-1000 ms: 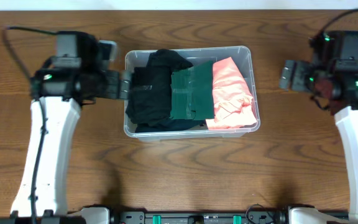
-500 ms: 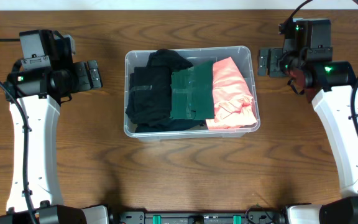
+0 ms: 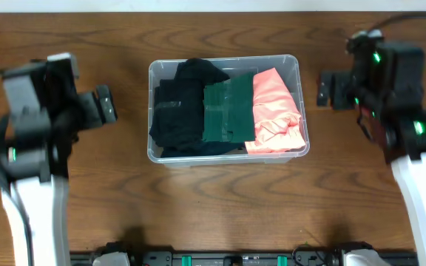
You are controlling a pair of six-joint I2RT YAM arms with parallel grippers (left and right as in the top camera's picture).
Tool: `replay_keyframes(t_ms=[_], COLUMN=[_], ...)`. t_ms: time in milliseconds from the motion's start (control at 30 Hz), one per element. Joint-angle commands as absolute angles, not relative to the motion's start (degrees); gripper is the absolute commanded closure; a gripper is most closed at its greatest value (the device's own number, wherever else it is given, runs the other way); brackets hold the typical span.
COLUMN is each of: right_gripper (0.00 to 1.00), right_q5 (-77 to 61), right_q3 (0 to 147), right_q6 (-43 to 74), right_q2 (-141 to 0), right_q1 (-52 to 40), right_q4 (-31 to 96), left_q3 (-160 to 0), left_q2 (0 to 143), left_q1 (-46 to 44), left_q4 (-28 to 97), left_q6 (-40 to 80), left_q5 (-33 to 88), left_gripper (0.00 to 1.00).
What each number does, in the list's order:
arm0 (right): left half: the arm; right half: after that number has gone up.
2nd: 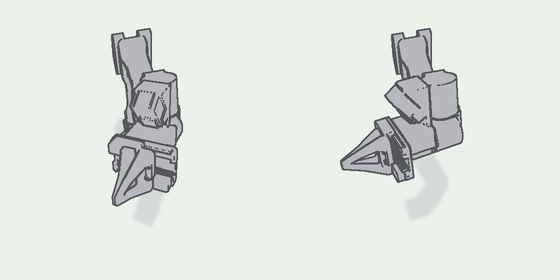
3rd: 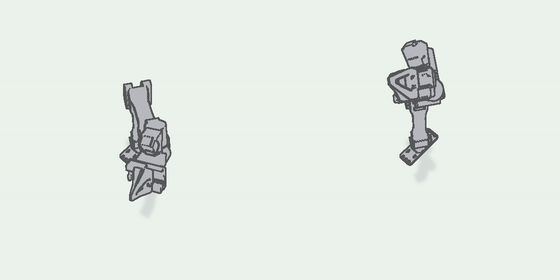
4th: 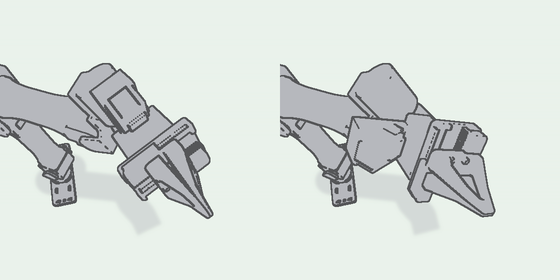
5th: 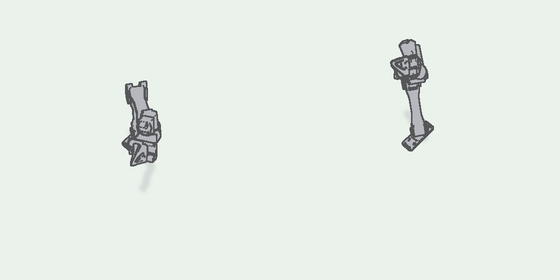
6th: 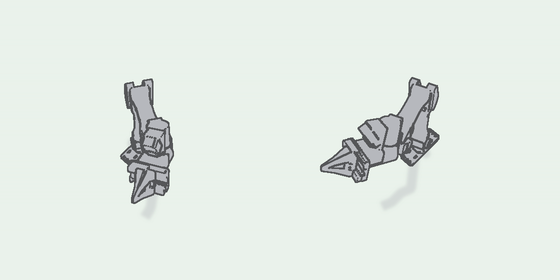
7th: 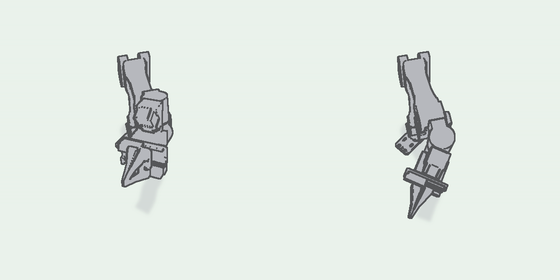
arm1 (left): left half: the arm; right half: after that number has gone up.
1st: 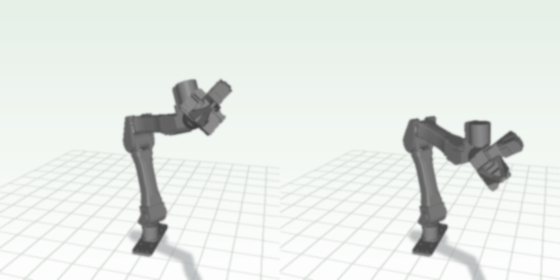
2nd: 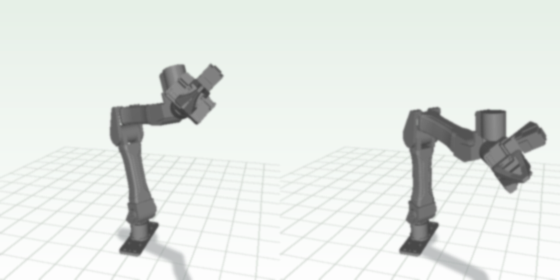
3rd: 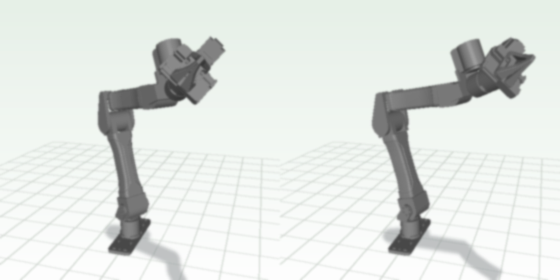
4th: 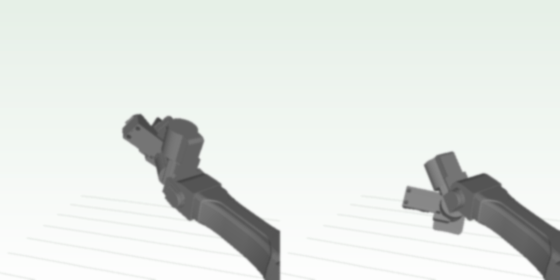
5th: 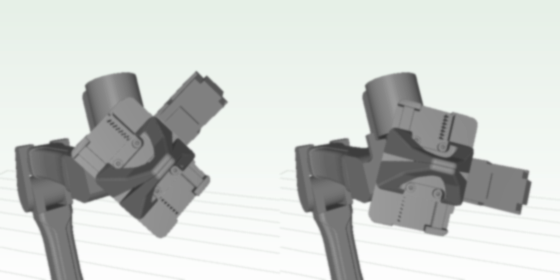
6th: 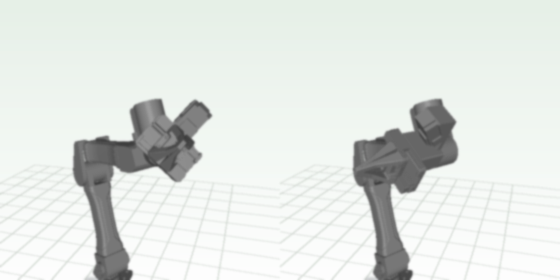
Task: Pack container
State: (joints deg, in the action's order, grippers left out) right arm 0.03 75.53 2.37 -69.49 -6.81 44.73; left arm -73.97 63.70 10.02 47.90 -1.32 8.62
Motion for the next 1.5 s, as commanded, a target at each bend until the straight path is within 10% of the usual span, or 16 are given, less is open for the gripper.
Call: replay_keyframes(t_ms=[0,467,1467], right_gripper=[0.01,0.01,0.01], right_q5=[2.79,13.1,8.12], right_q3=[67.53,39.57,37.71], right_q6=[1.65,12.19,13.47], right_q2=[-61.67,-22.96,-16.12], right_q1=[-7.7,-9.39,-10.28], right_q4=[42.68,42.19,64.03], left_q3=[-67.18,-46.02,-46.02], left_q2=[55.35,28.12,28.32], left_q1=[10.26,10.26,10.26], left_q4=[45.63,44.12,44.75], left_q6=[-1.65,-1.8,-1.8], left_q5=[8.78,11.11,11.11], left_gripper=[0.02,0.02,0.02])
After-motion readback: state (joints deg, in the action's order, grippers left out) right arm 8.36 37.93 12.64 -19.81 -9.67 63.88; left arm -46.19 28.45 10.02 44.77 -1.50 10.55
